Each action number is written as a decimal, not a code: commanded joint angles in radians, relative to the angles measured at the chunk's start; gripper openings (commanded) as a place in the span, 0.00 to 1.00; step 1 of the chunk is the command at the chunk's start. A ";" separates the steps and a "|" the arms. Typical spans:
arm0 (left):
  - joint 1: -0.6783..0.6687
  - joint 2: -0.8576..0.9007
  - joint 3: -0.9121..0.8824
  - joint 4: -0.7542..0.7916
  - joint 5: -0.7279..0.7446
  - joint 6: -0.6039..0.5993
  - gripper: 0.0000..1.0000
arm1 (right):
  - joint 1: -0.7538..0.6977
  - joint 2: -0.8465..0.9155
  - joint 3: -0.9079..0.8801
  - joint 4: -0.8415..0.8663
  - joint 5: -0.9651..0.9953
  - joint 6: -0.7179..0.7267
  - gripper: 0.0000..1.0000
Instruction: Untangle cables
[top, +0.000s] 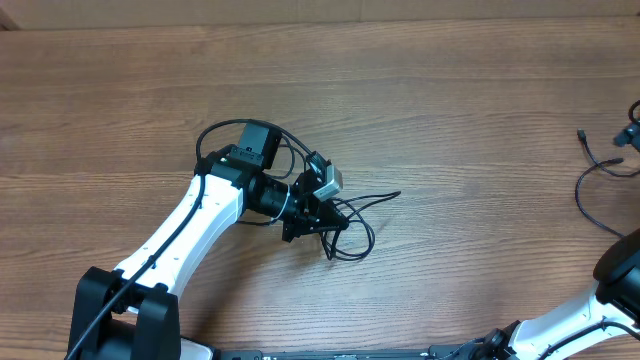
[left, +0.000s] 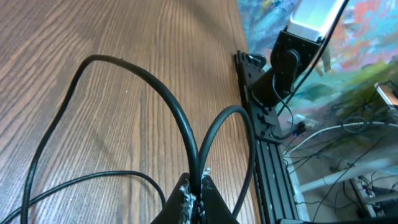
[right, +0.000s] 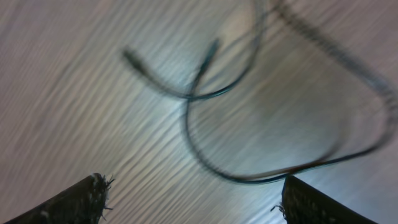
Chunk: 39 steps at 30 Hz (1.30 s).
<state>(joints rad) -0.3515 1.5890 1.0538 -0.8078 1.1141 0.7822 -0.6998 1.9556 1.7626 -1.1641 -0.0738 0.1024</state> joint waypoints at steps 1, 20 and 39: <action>0.006 0.008 0.009 0.030 -0.015 -0.108 0.04 | 0.000 -0.008 0.016 -0.014 -0.174 -0.068 0.90; 0.003 -0.032 0.033 0.188 -0.552 -0.763 0.04 | 0.238 -0.115 0.018 -0.054 -0.294 -0.229 1.00; 0.003 -0.307 0.119 0.177 -0.846 -0.740 0.04 | 0.830 -0.238 0.018 -0.066 -0.295 -0.272 1.00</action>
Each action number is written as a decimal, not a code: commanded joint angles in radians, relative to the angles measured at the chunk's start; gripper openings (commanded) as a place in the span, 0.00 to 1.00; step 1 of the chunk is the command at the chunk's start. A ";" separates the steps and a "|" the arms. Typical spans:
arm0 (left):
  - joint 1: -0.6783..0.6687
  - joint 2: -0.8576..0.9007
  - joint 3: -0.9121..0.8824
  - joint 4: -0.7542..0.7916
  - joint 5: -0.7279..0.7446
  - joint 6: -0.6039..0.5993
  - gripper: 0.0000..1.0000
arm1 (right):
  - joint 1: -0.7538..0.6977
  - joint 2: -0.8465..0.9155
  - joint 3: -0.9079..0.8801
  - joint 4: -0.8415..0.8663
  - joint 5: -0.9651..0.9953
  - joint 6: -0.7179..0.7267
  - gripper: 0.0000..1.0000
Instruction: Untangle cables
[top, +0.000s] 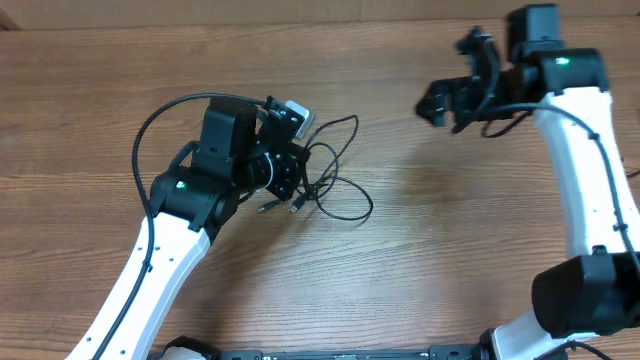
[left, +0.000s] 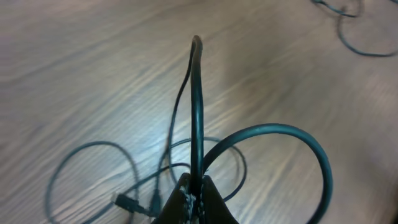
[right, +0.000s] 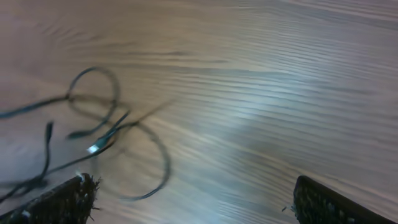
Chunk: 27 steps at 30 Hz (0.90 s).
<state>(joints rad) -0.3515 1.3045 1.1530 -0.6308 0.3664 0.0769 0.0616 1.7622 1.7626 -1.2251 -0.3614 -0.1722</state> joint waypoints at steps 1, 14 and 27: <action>0.003 -0.024 0.020 0.000 -0.110 -0.049 0.04 | 0.094 -0.046 0.019 -0.005 -0.008 0.014 1.00; 0.003 -0.024 0.020 -0.036 -0.326 -0.238 0.04 | 0.327 -0.110 0.019 -0.016 -0.132 0.022 1.00; 0.008 -0.024 0.020 -0.002 -0.275 -0.232 0.37 | 0.336 -0.110 0.019 -0.016 -0.150 0.006 1.00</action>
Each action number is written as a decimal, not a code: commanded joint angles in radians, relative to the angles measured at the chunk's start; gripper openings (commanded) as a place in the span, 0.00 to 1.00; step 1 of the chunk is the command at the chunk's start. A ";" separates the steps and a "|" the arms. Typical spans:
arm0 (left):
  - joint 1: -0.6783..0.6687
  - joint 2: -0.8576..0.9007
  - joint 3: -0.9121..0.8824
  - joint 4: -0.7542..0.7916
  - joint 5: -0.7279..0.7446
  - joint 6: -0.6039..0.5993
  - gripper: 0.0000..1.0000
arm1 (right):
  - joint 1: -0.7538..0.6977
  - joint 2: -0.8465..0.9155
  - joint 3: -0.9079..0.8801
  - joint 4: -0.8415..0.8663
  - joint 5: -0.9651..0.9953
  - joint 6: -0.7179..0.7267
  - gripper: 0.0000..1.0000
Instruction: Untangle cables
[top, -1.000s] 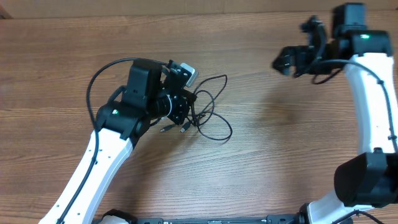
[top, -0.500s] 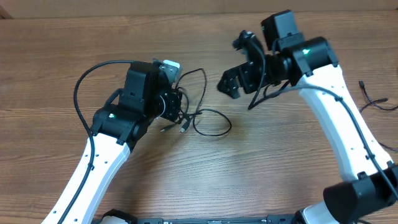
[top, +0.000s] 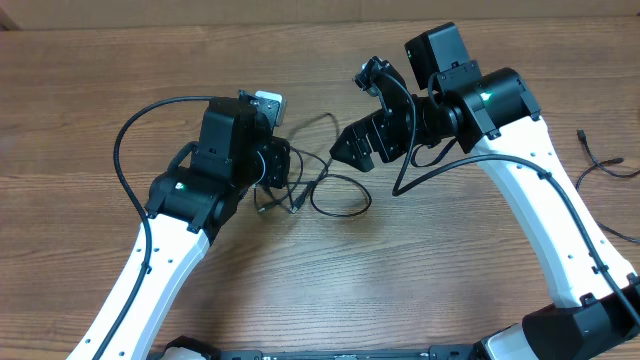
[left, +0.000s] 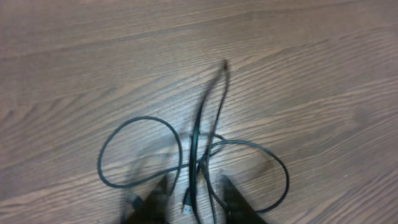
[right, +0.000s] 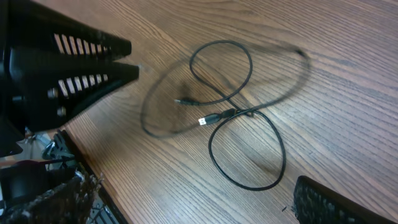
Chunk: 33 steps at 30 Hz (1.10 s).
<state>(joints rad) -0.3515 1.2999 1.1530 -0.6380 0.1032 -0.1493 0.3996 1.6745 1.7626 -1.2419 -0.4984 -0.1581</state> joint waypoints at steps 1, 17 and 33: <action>0.011 -0.020 0.020 0.005 -0.015 -0.009 0.38 | -0.002 -0.023 0.019 -0.001 -0.008 -0.007 1.00; 0.026 -0.027 0.021 -0.019 -0.134 -0.016 1.00 | -0.002 -0.002 0.017 -0.046 0.111 0.173 1.00; 0.249 -0.026 0.021 -0.093 0.279 0.347 0.99 | -0.002 0.128 -0.069 -0.026 0.131 0.740 1.00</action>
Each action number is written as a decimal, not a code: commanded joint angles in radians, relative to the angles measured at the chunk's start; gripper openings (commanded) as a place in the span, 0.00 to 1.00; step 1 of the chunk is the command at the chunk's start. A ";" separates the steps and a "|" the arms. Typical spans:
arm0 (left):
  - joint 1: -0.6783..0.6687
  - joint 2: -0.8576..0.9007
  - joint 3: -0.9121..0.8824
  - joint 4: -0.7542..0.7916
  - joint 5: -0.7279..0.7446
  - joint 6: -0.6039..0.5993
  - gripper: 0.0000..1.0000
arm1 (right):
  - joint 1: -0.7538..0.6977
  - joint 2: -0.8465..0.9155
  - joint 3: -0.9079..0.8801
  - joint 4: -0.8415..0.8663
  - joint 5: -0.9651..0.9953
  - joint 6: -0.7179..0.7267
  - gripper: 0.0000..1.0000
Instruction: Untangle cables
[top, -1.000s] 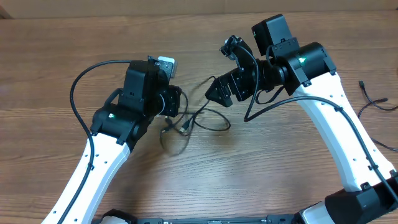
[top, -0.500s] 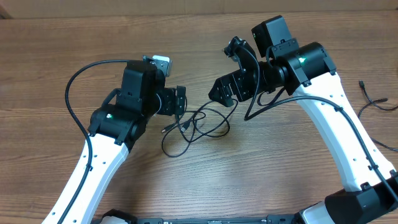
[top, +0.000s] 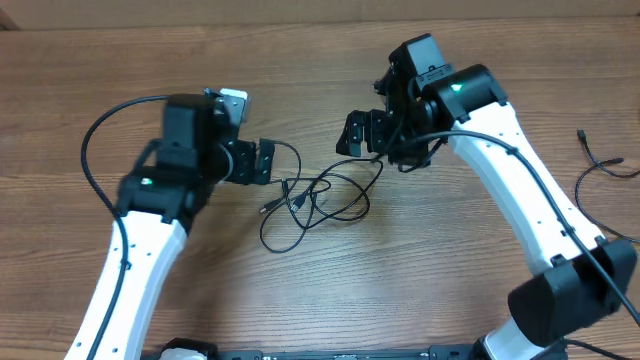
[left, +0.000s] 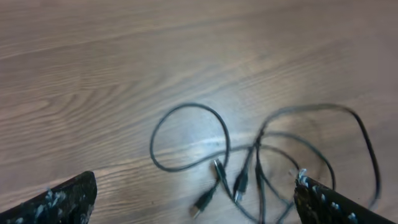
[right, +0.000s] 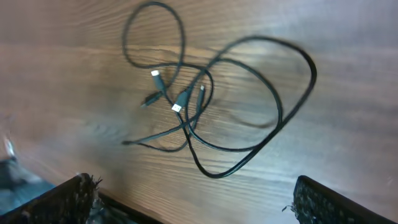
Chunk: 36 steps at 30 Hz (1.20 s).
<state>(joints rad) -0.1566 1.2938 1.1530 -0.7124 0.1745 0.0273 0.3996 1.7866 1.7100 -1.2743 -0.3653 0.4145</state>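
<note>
A tangle of thin black cables (top: 312, 196) with several USB plugs lies flat on the wooden table between the arms. My left gripper (top: 258, 161) hovers just left of it, open, with nothing between its fingers. In the left wrist view, that gripper (left: 196, 204) looks down on the loops (left: 255, 149). My right gripper (top: 362, 133) hangs open above the tangle's far right side. The right wrist view shows the gripper (right: 199, 202) empty, with the whole tangle (right: 193, 99) beneath it.
Another black cable (top: 598, 160) lies by itself near the right edge of the table. The table's edge (right: 118, 202) shows at the bottom left of the right wrist view. The left arm's own cord (top: 100, 140) arcs out to the left.
My left gripper has opened wide and moved left, off the tangle. The cable loop that stood up now lies flat. My right gripper has shifted slightly over the tangle's far side.
At first my left gripper was shut on a black cable at mid-table, and the right arm was at the far right over a separate cable. Then the left held its cable up while the right arm was nearer. By 1.1 s ago the left fingers had parted; now both stand open.
</note>
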 joint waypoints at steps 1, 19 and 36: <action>0.086 -0.019 0.021 -0.037 0.243 0.201 0.99 | 0.000 0.018 -0.023 0.010 -0.016 0.183 1.00; 0.180 -0.019 0.021 -0.100 0.293 0.265 1.00 | 0.013 0.022 -0.313 0.258 -0.096 0.379 0.88; 0.180 -0.019 0.021 -0.100 0.293 0.265 1.00 | 0.022 0.022 -0.430 0.384 0.104 0.475 0.04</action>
<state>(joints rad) 0.0216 1.2938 1.1530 -0.8127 0.4461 0.2665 0.4194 1.8095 1.2694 -0.8810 -0.3256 0.8768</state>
